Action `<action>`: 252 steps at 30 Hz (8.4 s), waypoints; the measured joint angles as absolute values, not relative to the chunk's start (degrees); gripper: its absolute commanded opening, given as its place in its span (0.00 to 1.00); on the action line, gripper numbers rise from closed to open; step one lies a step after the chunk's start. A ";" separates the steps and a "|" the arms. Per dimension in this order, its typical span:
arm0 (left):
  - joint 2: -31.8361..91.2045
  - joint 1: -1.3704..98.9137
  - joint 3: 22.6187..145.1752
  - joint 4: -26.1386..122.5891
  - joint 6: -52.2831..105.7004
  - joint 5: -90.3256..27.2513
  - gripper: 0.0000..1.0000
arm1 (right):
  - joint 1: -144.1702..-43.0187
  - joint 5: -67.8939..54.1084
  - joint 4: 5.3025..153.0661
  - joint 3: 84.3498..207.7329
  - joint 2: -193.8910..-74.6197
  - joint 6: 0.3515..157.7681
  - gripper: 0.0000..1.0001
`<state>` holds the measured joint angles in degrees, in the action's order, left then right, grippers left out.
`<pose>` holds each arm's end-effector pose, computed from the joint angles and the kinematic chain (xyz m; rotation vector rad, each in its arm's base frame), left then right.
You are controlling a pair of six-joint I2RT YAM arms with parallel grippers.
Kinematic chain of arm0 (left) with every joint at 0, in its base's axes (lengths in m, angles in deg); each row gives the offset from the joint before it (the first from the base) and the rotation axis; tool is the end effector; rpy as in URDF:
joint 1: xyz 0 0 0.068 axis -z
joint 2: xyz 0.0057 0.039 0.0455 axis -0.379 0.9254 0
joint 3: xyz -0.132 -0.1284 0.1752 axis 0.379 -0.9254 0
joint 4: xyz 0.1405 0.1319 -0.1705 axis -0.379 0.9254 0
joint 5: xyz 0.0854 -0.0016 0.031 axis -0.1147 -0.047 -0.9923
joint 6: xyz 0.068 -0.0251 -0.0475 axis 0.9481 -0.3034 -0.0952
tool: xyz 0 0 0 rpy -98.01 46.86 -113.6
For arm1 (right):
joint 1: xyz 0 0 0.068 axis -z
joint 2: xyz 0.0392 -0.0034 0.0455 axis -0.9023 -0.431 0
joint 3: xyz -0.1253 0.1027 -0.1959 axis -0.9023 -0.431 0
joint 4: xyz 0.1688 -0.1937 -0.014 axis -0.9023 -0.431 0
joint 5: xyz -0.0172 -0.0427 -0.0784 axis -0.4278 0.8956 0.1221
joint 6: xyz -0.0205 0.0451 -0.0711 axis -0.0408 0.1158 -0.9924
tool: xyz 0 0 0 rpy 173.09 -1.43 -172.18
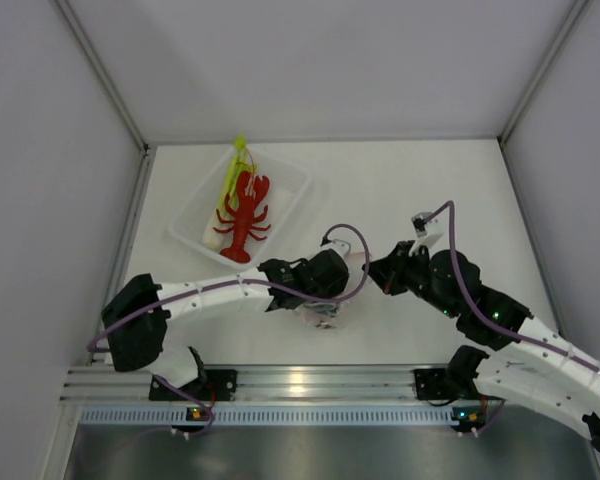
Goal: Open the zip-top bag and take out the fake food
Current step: Pick up the fake vegetable from the zipper food storage bag, then place the fake vegetable in the bin, then pick up the fake fish from the zipper food storage bag.
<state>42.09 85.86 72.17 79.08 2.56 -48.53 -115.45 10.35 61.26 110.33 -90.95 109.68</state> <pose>0.1597 -0.2951 0.1764 0.5684 2.5436 -0.4760 0.1410 0.1537 0.2902 -0.1085 1.9518 0.9007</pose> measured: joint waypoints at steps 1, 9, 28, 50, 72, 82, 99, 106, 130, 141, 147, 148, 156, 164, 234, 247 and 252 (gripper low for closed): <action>41.32 85.80 72.11 79.08 2.48 -48.99 0.00 | -115.45 10.35 61.21 110.33 -91.00 109.26 0.00; 38.55 84.12 70.86 79.06 2.72 -50.78 0.10 | -115.45 10.49 58.90 111.68 -90.04 107.03 0.00; 47.92 85.93 70.51 73.77 5.32 -45.73 0.52 | -115.45 7.12 58.50 110.88 -89.03 106.90 0.00; 45.59 86.08 70.07 74.40 5.14 -48.71 0.60 | -115.45 7.51 56.14 110.59 -87.89 106.75 0.00; 43.79 85.54 68.92 75.26 2.59 -50.52 0.35 | -115.45 8.28 54.83 110.70 -87.70 106.27 0.00; 44.01 85.54 68.94 75.48 2.41 -49.54 0.00 | -115.45 8.41 54.76 110.70 -87.74 106.24 0.00; 39.66 85.41 68.94 76.66 2.45 -50.06 0.00 | -115.45 8.63 54.85 110.70 -88.24 105.78 0.00; 36.27 85.36 70.01 77.60 2.78 -51.72 0.00 | -115.56 6.35 55.92 111.44 -89.80 105.83 0.00; 31.27 86.85 78.27 79.02 8.27 -50.39 0.00 | -120.93 13.02 53.45 124.80 -103.15 100.84 0.00; 29.74 86.85 81.46 80.79 8.29 -50.56 0.00 | -120.96 15.27 53.39 124.65 -106.67 99.27 0.00; 25.80 86.85 84.17 82.25 8.33 -52.62 0.00 | -120.96 15.58 53.76 123.25 -107.19 99.25 0.00; 25.00 86.85 84.48 82.29 8.40 -53.14 0.00 | -120.93 15.51 53.96 123.14 -107.39 99.27 0.00; 19.16 86.85 86.12 83.30 8.51 -61.14 0.00 | -120.10 13.98 56.05 121.21 -110.63 100.34 0.00; 13.54 84.49 86.14 83.45 8.75 -76.68 0.00 | -120.04 12.85 57.80 118.18 -111.19 101.57 0.00; 18.35 93.71 69.92 73.55 -4.32 -59.33 0.83 | -119.84 21.04 58.35 116.41 -100.33 112.19 0.00; 29.35 95.72 76.13 72.94 -8.37 -66.76 0.17 | -119.84 23.47 59.22 116.14 -100.02 115.34 0.00; 31.53 95.72 76.13 72.39 -8.80 -67.59 0.04 | -119.84 23.42 59.40 116.14 -99.50 116.04 0.00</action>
<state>31.53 95.72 76.13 72.39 -8.80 -67.59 -119.84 23.42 59.40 116.14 -99.50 116.04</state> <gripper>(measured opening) 0.083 0.005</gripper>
